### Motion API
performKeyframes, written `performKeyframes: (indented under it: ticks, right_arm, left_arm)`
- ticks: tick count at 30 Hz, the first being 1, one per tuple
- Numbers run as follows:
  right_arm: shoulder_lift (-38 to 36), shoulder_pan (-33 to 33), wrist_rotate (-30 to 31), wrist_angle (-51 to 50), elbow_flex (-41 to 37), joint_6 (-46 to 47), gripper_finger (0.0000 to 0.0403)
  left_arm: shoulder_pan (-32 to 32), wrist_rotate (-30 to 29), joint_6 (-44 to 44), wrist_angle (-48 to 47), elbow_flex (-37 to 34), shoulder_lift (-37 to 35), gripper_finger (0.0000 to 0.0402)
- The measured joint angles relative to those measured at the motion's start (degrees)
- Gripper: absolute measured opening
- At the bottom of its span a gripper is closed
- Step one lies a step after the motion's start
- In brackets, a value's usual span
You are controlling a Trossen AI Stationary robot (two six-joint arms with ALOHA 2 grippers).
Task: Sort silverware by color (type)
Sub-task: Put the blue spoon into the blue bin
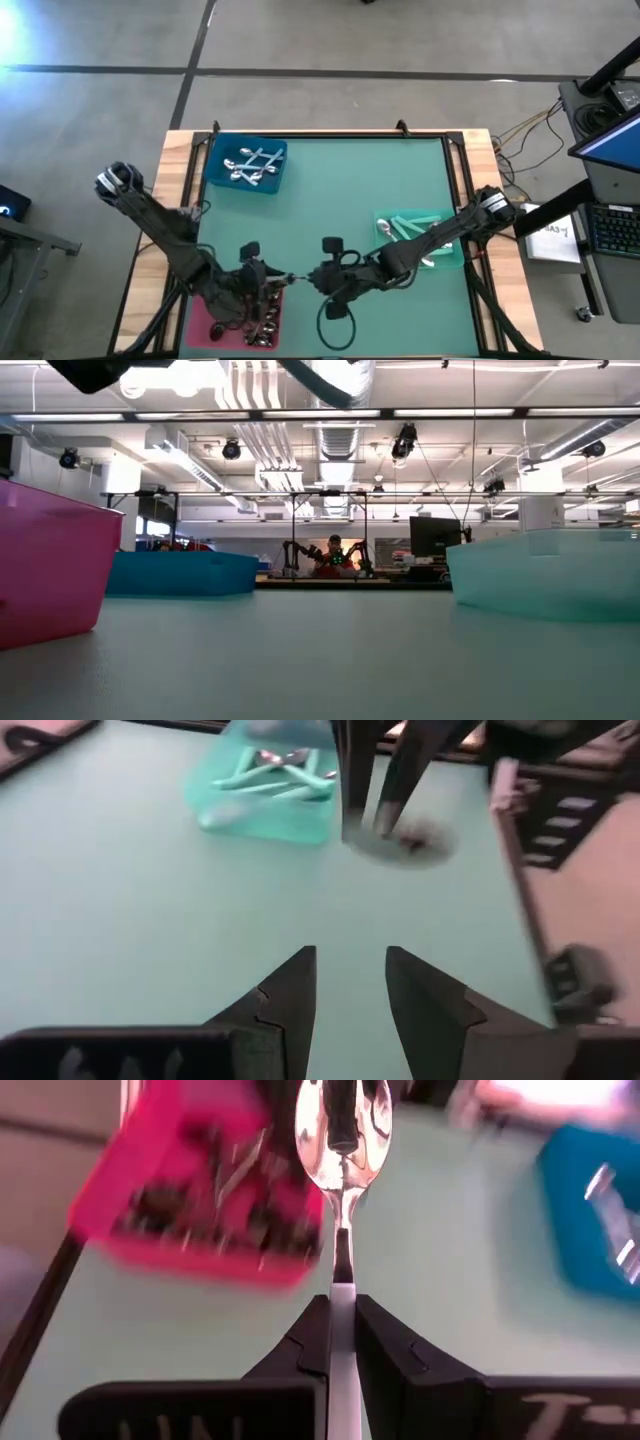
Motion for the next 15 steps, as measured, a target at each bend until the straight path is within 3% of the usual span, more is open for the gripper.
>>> performKeyframes:
  ticks: [3,7,12,15]
  right_arm:
    - [0.11,-0.02,3.33,9.16,0.0,-5.73,0.0016]
    - [-0.02,-0.15,3.41,19.0,0.06,-11.9,0.0016]
    - [0.2,-0.58,3.33,24.24,-0.02,-16.2,0.0016]
    - [0.2,-1.07,3.3,24.81,-0.13,-16.84,0.0016]
  left_arm:
    - [-0.14,-3.59,0.2,2.12,0.0,3.29,0.0107]
    - [-0.14,-9.35,2.08,6.42,0.0,5.63,0.0107]
    - [-0.14,-14.97,7.05,10.81,0.0,5.67,0.0107]
    - [-0.12,-15.08,12.05,16.45,0.0,5.62,0.0107]
